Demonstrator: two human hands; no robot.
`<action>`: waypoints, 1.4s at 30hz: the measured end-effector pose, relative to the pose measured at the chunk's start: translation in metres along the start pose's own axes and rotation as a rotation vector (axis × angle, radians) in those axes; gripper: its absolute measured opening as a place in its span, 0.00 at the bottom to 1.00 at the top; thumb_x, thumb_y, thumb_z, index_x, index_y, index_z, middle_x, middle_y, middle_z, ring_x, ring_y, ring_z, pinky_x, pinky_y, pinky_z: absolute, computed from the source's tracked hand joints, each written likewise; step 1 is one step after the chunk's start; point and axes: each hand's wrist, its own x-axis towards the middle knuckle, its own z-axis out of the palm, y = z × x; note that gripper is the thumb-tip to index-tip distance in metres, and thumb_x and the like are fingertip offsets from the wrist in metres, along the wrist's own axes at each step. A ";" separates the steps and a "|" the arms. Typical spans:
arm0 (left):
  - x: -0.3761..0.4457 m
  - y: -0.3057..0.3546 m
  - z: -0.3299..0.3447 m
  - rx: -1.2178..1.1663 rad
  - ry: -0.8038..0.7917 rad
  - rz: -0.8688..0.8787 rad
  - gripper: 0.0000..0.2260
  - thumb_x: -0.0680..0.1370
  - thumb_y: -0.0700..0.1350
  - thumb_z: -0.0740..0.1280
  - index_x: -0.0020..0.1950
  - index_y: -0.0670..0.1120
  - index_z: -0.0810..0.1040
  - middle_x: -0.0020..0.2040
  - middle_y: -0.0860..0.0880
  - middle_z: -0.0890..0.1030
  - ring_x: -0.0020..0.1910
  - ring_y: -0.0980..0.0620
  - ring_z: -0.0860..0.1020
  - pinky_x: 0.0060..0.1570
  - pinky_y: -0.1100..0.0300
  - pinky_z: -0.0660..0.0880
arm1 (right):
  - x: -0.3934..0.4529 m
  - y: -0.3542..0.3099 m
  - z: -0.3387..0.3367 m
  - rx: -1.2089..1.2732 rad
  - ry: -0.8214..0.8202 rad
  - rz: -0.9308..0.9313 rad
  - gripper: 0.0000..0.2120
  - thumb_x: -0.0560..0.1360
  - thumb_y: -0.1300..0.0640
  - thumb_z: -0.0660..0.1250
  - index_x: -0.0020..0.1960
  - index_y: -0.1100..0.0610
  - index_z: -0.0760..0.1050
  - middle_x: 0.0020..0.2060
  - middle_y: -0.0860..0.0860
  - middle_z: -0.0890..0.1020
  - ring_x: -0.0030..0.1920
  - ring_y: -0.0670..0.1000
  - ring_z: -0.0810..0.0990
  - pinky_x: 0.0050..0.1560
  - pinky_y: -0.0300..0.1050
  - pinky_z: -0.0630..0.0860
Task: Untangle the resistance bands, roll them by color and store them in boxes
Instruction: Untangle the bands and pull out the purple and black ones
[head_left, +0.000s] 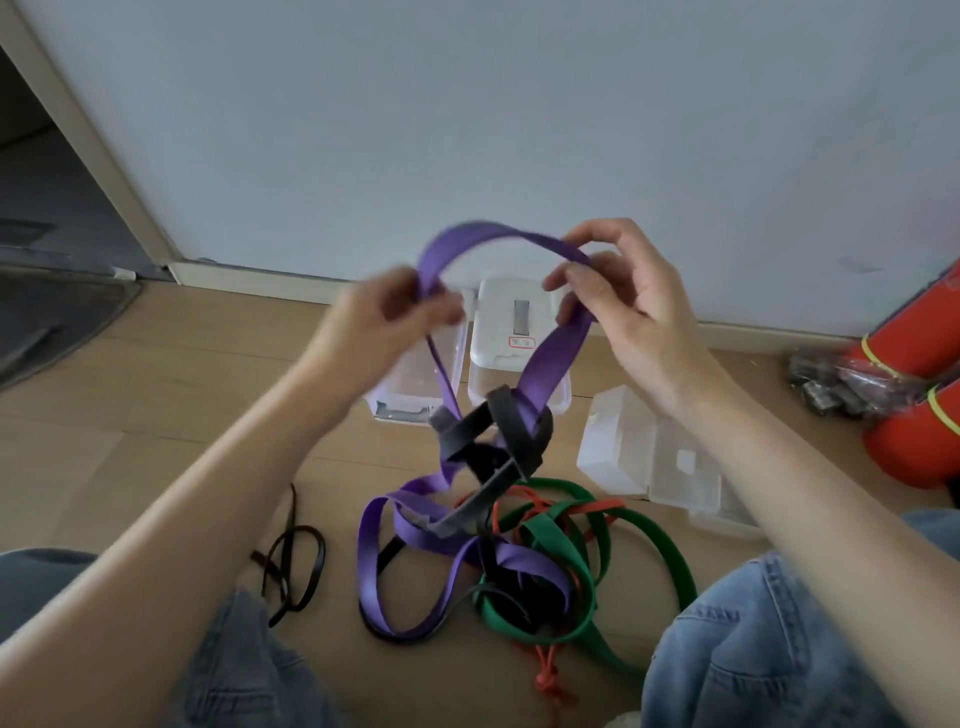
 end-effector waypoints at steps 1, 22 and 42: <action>0.005 0.008 -0.011 -0.023 0.098 0.086 0.05 0.75 0.46 0.67 0.40 0.48 0.76 0.31 0.58 0.80 0.30 0.66 0.75 0.34 0.77 0.68 | 0.002 0.002 -0.002 -0.089 -0.042 -0.003 0.08 0.78 0.61 0.61 0.53 0.50 0.69 0.40 0.50 0.80 0.35 0.45 0.78 0.40 0.38 0.76; -0.031 -0.033 0.031 0.219 -0.563 -0.331 0.07 0.72 0.42 0.72 0.46 0.46 0.74 0.42 0.52 0.79 0.41 0.54 0.77 0.46 0.66 0.74 | -0.004 -0.001 0.012 0.621 -0.030 0.263 0.09 0.75 0.72 0.60 0.43 0.61 0.74 0.35 0.51 0.82 0.38 0.49 0.82 0.41 0.40 0.79; -0.012 -0.001 -0.001 0.611 -0.761 -0.187 0.08 0.76 0.46 0.67 0.50 0.44 0.73 0.43 0.50 0.76 0.39 0.53 0.72 0.37 0.63 0.66 | -0.006 0.010 -0.009 -0.172 -0.317 0.376 0.41 0.59 0.56 0.78 0.68 0.47 0.64 0.60 0.44 0.75 0.59 0.42 0.75 0.60 0.36 0.71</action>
